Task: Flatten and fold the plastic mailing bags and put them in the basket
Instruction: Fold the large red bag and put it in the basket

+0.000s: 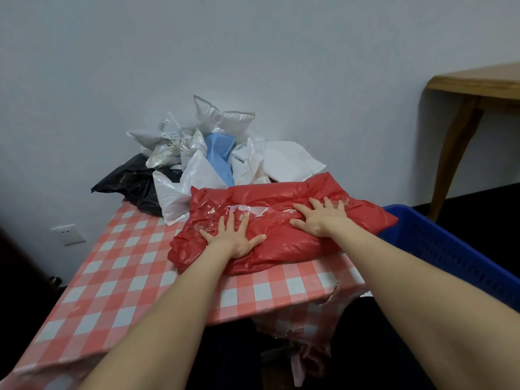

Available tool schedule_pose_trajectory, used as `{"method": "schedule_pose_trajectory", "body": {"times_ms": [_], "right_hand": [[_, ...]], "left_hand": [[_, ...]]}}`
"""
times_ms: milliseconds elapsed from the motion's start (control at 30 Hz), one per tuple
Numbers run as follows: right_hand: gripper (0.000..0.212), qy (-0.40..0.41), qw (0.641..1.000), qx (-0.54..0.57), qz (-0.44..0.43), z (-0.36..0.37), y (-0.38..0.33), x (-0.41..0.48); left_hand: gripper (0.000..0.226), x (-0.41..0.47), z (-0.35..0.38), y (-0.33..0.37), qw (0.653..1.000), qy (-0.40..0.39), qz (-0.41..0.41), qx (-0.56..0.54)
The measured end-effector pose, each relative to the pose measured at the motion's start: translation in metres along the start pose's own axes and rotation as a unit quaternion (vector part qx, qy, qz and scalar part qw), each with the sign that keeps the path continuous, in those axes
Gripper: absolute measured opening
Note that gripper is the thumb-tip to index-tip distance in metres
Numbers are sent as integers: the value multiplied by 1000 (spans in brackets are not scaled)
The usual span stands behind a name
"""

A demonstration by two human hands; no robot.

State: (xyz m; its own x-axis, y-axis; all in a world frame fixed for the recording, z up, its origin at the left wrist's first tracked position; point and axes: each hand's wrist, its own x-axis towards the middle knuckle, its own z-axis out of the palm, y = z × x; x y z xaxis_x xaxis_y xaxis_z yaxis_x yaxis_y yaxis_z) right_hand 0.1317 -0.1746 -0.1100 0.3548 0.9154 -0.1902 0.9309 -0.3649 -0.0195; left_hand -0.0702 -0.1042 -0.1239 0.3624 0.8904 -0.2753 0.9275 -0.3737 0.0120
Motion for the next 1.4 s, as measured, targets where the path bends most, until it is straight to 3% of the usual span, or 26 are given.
{"method": "schedule_pose_trajectory", "body": {"times_ms": [200, 267, 333, 400, 500, 667, 967, 1100, 1167, 1267, 1333, 1400], "right_hand": [[69, -47, 999, 7, 2, -17, 0, 2], [68, -18, 999, 46, 12, -30, 0, 4], [66, 64, 996, 68, 9, -40, -6, 8], [71, 103, 993, 50, -23, -44, -17, 14], [81, 46, 997, 13, -64, -41, -30, 23], [90, -41, 998, 45, -26, -16, -28, 37], [97, -53, 996, 70, -9, -7, -26, 50], [86, -58, 986, 153, -32, -14, -22, 47], [72, 23, 976, 218, -4, -21, -16, 44], [43, 167, 961, 190, 116, -32, 7, 40], [46, 156, 949, 194, 192, -36, 21, 39], [49, 106, 935, 226, 252, -35, 32, 43]], "left_hand": [[78, 10, -18, -5, 999, -36, 20, -13], [64, 12, -34, -10, 998, 20, 43, -40], [52, 16, -45, -19, 989, 139, 24, -32], [51, 20, -48, -25, 981, 192, -2, -4], [66, 24, -41, -31, 993, 110, -19, -23], [84, 35, -20, -42, 996, 4, -69, -62], [85, 42, -14, -39, 995, -25, -87, -52], [87, 49, -25, -43, 994, -54, -96, -22], [76, 49, -40, -35, 998, -2, -64, 21], [48, 47, -54, -1, 986, 163, 11, 22], [46, 48, -55, 25, 980, 178, 79, -28], [52, 54, -54, 51, 979, 138, 141, -54]]}}
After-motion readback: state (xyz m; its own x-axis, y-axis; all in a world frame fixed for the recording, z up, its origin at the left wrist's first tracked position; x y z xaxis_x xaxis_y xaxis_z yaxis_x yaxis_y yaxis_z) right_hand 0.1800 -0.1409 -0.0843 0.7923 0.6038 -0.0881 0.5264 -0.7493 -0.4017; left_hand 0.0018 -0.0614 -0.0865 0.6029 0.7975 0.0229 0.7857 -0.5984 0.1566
